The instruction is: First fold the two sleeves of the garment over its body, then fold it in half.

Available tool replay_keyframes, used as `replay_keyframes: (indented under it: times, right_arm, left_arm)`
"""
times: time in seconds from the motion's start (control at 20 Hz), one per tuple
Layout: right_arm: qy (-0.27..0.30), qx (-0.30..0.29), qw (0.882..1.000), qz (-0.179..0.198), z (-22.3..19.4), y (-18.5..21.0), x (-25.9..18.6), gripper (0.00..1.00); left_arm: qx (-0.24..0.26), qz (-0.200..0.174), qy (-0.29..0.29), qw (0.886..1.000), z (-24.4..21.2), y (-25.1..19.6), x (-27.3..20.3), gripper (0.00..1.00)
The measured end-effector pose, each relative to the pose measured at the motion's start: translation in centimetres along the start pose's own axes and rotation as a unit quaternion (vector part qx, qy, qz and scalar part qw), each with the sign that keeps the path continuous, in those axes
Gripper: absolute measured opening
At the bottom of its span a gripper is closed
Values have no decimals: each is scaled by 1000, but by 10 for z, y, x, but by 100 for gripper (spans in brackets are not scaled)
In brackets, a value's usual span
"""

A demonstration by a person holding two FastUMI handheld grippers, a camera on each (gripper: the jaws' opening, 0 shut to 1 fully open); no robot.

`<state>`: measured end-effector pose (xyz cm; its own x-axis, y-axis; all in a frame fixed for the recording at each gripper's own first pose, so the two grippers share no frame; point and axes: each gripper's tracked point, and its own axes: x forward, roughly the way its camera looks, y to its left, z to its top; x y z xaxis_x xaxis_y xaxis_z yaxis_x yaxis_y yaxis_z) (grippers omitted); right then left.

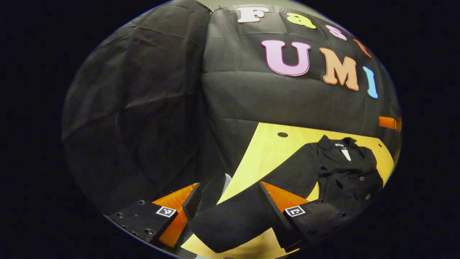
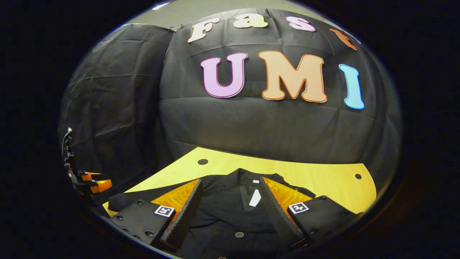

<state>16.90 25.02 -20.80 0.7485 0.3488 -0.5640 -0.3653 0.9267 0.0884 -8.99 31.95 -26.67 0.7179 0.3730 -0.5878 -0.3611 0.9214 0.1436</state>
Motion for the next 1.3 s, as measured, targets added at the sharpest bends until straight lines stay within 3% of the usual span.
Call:
replay_keyframes:
  times: [0.35, 0.85, 0.9, 1.05, 1.15, 1.3]
  right_arm:
    - [7, -10, 1000, -12, -4, -10, -11, 99]
    - [11, -22, 1000, -8, -5, -2, -16, 99]
    - [10, -22, 1000, -8, -5, -2, -17, 99]
    - [10, -24, 1000, -10, -4, -4, -20, 99]
    - [14, -25, 1000, -11, -6, -5, -22, 99]
    - [12, -32, 999, -11, -4, -10, -30, 99]
  left_arm:
    - [-20, 23, 94, 995, -85, 8, 14, 95]
    - [-29, 20, 101, 994, -106, -3, 17, 95]
    - [-28, 16, 97, 995, -107, -6, 14, 91]
    - [-22, 11, 92, 995, -107, -19, 15, 19]
    - [-17, 26, 109, 994, -109, -19, 14, 0]
    - [-58, 27, 126, 990, -98, -32, 8, 0]
